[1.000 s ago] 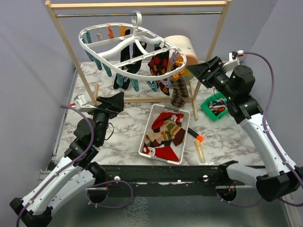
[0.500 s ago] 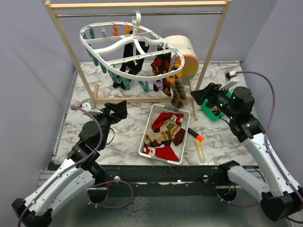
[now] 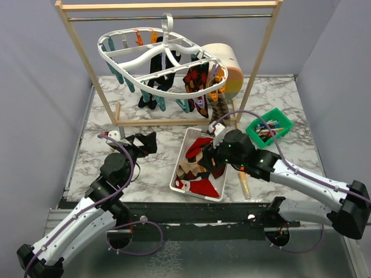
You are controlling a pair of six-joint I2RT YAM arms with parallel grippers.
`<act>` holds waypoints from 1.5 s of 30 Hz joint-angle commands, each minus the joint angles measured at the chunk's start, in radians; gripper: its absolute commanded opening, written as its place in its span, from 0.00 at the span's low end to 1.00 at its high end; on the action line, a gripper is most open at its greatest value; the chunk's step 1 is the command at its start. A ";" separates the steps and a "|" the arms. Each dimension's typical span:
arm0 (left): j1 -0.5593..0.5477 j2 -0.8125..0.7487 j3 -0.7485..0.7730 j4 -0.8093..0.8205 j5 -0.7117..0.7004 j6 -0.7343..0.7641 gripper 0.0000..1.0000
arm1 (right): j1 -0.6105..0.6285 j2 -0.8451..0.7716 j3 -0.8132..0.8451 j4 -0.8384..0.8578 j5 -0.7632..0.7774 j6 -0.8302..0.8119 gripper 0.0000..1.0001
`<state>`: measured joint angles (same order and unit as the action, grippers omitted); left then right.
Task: Clip the socks to the hanger
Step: Pick up the sock from the bin.
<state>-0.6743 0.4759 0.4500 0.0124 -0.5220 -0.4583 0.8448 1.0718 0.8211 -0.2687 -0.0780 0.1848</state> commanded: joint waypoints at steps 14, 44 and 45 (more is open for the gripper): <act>0.001 -0.049 -0.033 -0.011 0.008 0.031 0.99 | 0.086 0.298 -0.093 0.291 0.468 0.093 0.59; 0.000 -0.028 -0.028 -0.026 0.014 0.018 0.99 | 0.085 0.368 -0.089 0.196 0.535 0.114 0.44; 0.001 -0.027 -0.028 -0.026 0.013 0.018 0.99 | 0.085 0.378 -0.082 0.191 0.536 0.114 0.45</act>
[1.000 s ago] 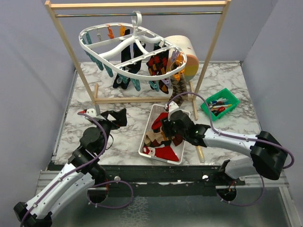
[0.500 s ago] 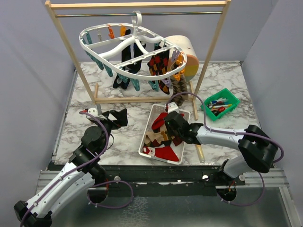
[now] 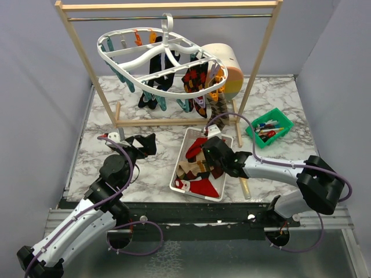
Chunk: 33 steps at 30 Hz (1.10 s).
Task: Clip the socks to the hanger
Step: Pick up the sock from the bin.
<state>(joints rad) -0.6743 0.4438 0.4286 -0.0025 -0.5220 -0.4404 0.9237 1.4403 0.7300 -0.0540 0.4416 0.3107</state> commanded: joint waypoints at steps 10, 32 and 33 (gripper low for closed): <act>0.001 -0.014 -0.006 -0.028 0.008 -0.001 0.99 | 0.005 -0.041 0.005 -0.046 0.004 0.010 0.13; 0.001 0.095 0.011 0.305 0.727 0.068 0.99 | 0.005 -0.686 0.031 -0.127 -0.495 -0.134 0.01; 0.000 0.125 0.026 0.315 0.786 0.078 0.99 | 0.005 -0.691 0.030 -0.111 -0.529 -0.126 0.01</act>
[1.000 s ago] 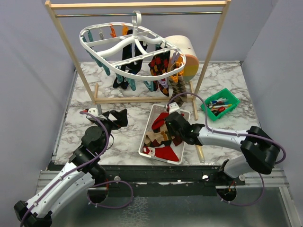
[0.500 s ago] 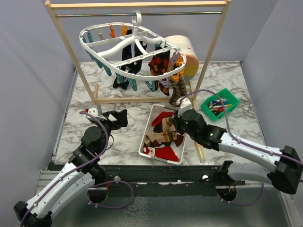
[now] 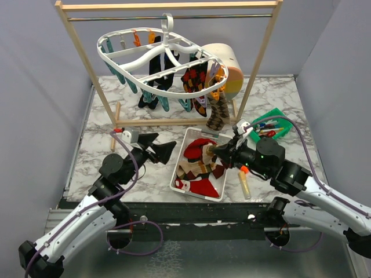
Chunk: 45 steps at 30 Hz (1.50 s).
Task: Clip the socks to the hanger
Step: Pick up the sock from the bin.
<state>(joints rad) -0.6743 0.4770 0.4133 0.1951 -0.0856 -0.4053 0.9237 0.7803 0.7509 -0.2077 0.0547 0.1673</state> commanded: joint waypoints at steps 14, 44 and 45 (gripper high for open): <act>-0.005 0.384 0.248 0.136 0.801 0.288 0.95 | 0.005 0.045 0.167 -0.056 -0.316 0.043 0.01; -0.132 0.519 0.341 0.006 0.786 0.494 0.46 | 0.006 0.118 0.278 -0.162 -0.405 -0.004 0.01; -0.133 0.518 0.340 0.006 0.789 0.492 0.40 | 0.005 0.120 0.279 -0.165 -0.408 -0.005 0.01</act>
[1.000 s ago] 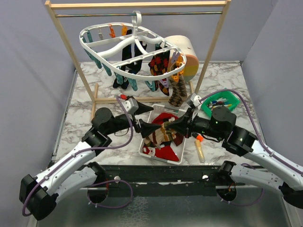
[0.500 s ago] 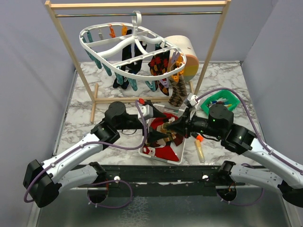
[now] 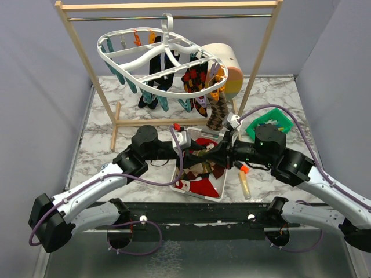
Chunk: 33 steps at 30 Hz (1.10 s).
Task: Clip the socks to the hanger
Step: Pick up the sock from the bin.
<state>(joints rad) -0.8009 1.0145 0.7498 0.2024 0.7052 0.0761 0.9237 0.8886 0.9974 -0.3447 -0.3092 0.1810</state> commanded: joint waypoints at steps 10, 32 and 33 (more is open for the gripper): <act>-0.006 -0.069 -0.043 0.066 -0.054 -0.035 0.00 | 0.005 0.010 0.045 0.009 -0.011 0.019 0.45; -0.005 -0.300 -0.156 0.282 -0.396 -0.374 0.00 | 0.005 -0.203 -0.251 0.493 0.050 0.103 0.58; -0.006 -0.304 -0.154 0.285 -0.416 -0.385 0.00 | 0.006 -0.213 -0.261 0.504 0.043 0.104 0.58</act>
<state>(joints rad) -0.8009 0.7292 0.5800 0.4225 0.4026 -0.2199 0.9237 0.7109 0.7795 0.0662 -0.2012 0.3058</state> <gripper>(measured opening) 0.027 0.587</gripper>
